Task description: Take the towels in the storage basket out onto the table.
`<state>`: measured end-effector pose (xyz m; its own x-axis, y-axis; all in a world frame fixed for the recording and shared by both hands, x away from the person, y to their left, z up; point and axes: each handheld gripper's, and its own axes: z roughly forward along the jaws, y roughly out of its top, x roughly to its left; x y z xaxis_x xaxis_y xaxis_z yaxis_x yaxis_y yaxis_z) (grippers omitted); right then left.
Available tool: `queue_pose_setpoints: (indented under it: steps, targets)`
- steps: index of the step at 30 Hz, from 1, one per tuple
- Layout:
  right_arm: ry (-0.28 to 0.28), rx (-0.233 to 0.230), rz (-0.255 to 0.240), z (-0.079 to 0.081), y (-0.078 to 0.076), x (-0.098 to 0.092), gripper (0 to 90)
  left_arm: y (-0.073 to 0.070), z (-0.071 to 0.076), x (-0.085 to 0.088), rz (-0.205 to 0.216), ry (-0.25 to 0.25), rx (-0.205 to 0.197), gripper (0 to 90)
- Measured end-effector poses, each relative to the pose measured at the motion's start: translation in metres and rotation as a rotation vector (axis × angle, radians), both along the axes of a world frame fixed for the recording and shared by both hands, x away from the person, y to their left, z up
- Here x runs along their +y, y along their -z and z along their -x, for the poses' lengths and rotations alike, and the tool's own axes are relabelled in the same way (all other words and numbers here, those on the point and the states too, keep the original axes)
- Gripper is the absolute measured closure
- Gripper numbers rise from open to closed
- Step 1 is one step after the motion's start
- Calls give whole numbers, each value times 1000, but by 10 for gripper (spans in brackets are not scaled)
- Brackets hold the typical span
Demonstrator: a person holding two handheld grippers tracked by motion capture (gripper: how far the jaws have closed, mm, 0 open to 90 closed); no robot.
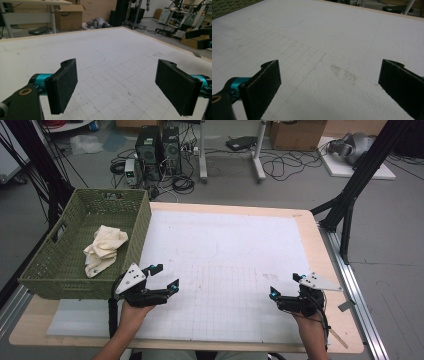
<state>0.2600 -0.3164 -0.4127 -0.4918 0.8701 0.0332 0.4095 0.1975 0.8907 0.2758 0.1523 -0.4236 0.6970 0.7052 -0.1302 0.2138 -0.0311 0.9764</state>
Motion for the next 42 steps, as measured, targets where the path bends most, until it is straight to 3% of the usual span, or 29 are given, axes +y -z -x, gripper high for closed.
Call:
queue_pose_setpoints:
  steps: [6,11,15,21,29,31,42]
  targets:
    - [-1,1,-24,-2,1,-2,35,-2,1,-3,3,10,-4,183]
    - [-21,-2,-8,1,0,1,35,-6,1,-6,-5,21,-17,178]
    - [-11,-2,-16,6,0,0,35,-10,4,-6,30,19,-22,178]
    - [6,8,-22,6,2,-8,35,-7,-1,-7,1,28,-13,178]
    - [-5,-14,-3,10,-3,4,35,-22,10,-3,-12,7,-32,172]
    - [-11,-5,-26,9,-3,6,35,-27,10,-2,-17,5,-34,173]
    - [-34,12,-18,8,-1,8,35,-48,3,16,-4,-18,-47,184]
